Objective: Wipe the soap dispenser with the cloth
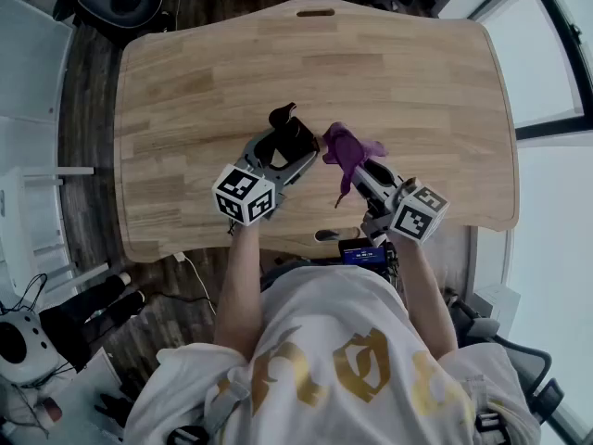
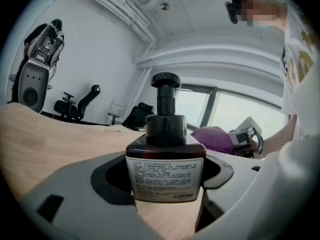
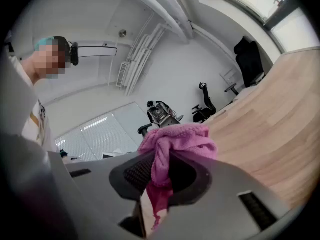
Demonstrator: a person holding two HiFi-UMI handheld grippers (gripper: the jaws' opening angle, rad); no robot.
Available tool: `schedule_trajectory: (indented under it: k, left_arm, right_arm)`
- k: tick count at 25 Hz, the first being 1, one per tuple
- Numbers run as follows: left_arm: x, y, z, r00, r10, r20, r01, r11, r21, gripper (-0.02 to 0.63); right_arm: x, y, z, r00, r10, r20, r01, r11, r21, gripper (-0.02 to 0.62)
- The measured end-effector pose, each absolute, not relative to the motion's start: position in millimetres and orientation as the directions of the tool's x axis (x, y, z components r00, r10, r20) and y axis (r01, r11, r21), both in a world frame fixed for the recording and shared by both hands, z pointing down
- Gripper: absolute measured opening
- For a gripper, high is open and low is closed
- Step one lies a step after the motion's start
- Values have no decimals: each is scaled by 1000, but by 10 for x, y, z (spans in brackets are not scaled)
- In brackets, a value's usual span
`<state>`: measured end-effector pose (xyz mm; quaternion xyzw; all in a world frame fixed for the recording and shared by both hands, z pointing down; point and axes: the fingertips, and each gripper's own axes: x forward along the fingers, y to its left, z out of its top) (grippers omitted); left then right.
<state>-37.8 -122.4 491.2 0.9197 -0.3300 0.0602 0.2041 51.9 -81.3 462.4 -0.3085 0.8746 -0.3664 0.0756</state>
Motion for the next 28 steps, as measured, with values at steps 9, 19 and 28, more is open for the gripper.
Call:
schedule_trajectory:
  k: [9, 19, 28]
  left_arm:
    - [-413, -1196, 5400, 739, -561, 373, -669, -676, 310, 342]
    - [-355, -1382, 5976, 698, -530, 481, -696, -661, 281, 342]
    - [-179, -1400, 6146, 717, -476, 509, -627, -760, 172, 342]
  right_arm:
    - [696, -898, 4812, -733, -660, 166, -575, 472, -668, 71]
    - [841, -1066, 4939, -703, -683, 200, -599, 417, -683, 70]
    - [892, -1246, 5006, -678, -704, 210, -598, 361, -716, 70]
